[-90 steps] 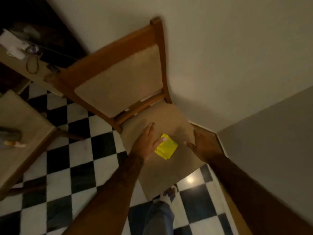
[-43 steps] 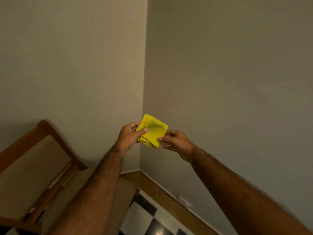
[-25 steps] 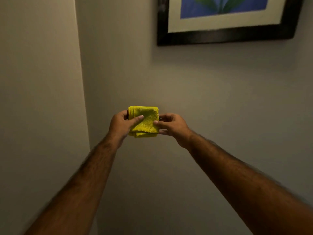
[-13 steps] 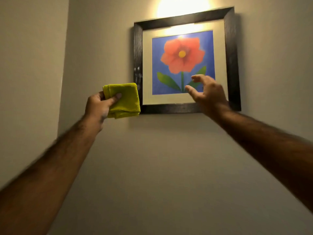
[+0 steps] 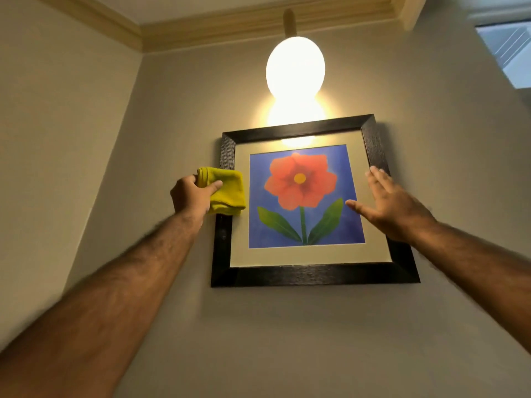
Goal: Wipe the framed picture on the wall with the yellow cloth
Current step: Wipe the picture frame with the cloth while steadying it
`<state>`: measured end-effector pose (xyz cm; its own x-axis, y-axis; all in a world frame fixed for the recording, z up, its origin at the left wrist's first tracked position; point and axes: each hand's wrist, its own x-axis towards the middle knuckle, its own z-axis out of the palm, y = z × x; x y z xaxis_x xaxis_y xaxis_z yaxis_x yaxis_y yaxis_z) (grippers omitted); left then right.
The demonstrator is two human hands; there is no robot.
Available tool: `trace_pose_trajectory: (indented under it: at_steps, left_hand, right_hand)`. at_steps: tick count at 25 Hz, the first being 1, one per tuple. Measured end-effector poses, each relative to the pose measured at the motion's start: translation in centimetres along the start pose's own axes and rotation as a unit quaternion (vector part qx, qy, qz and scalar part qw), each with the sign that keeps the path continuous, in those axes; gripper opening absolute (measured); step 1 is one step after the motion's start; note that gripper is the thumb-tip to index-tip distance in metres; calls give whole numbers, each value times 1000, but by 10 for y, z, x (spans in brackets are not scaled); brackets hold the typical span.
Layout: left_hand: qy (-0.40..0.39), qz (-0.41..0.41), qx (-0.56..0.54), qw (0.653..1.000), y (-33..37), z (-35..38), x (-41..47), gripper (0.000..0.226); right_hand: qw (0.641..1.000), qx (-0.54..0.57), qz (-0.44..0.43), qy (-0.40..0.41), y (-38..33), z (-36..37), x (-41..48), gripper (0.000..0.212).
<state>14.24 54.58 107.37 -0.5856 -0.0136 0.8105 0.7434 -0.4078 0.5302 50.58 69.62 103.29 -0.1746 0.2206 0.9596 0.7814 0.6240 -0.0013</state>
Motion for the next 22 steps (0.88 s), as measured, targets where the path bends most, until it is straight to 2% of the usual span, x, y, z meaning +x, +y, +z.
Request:
trace_pose_trajectory:
  at_steps: [2,3,5,6,7,8,9,12,15,20,22]
  left_hand:
    - [42,61,92,993,-1,6,-2,57]
    - [71,122,169,975,-1,7,-3,61]
    - [111,289,311,898,-1,13,-6,54]
    - [103,368,341,859,-1,16,-8,37]
    - [75,412,347,839,-4,19,-11,21]
    - [44,422,344,838,-9,23,-15,17]
    - [9,408,330,851,-16,26,-19,24]
    - [-63,369,249,894,-49,30,-44,52]
    - [-105,366,226,897,-83,19,-84,82]
    - [-121,333,255,900,-135,-5,-164,84]
    - [-123,338,281,890,-136,-6,-165,87]
  right_hand:
    - [1000,-9,-2,14,6,12,-2,104]
    - [1000,-13,-2,26,10,17,-2,107]
    - [999,-20,5,47,17,27,-5,110]
    - [998,-23,8,53,19,33,-7,110]
    - [998,-22,11,59,19,38,-9,110]
    - [998,-19,12,66,18,43,-12,109]
    - [997,-17,14,76,17,48,-13,108]
    - [993,-42,20,109,17,64,-15,108]
    - [990,-51,15,132,20,69,-14,109]
    - [989,-58,10,135,21,70,-11,111]
    - [989,-56,11,133,21,69,-12,111]
